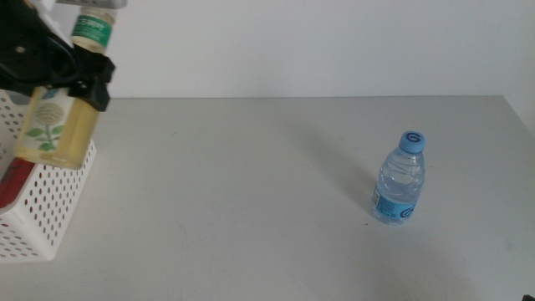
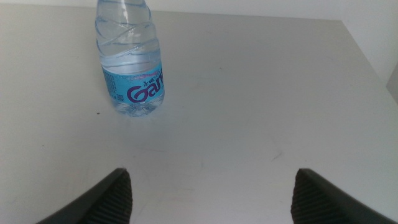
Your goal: Use arms to grab the bottles and put them into the dustbin to the left of the table.
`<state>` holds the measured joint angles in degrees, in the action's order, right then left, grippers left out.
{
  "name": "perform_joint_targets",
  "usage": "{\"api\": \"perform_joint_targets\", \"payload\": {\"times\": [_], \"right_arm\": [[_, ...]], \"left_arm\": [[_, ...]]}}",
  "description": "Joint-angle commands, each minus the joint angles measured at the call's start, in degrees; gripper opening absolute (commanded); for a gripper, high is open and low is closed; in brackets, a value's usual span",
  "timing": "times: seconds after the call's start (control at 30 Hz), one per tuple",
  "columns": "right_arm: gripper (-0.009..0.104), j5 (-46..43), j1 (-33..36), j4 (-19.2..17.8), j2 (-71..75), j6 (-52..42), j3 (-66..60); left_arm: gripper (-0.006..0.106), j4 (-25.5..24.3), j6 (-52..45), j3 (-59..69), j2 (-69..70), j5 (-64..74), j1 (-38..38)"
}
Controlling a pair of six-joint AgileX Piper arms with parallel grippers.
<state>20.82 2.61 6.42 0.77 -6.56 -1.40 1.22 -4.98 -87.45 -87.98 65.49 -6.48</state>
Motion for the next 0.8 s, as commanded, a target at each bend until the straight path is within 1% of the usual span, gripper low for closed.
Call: {"api": "perform_joint_targets", "payload": {"times": [0.0,0.07,0.2,0.37,0.43,0.53,0.77], "right_arm": [[0.066,-3.74,-0.35,-0.16,1.21,-0.5,0.3],[0.066,-3.74,-0.35,-0.16,1.21,-0.5,0.3],[0.066,-3.74,-0.35,-0.16,1.21,-0.5,0.3],[0.066,-3.74,-0.35,-0.16,1.21,-0.5,0.3],[0.066,-3.74,-0.35,-0.16,1.21,-0.5,0.3],[0.066,-3.74,-0.35,-0.16,1.21,-0.5,0.3],[0.066,-3.74,-0.35,-0.16,1.21,-0.5,0.3]], "left_arm": [[-0.002,0.25,-2.47,-5.17,2.99,2.58,3.51],[-0.002,-0.49,-3.48,-6.81,2.91,5.73,6.69],[-0.002,-0.54,-5.75,-8.15,2.91,6.96,12.27],[-0.002,-2.8,-8.14,-8.3,2.18,8.83,18.05],[-0.002,-2.89,-9.1,-8.3,1.16,8.97,19.85],[-0.002,-2.32,-9.55,-8.3,-0.97,8.86,21.28],[-0.002,-2.39,-9.59,-7.96,-6.76,9.95,21.99]]}}
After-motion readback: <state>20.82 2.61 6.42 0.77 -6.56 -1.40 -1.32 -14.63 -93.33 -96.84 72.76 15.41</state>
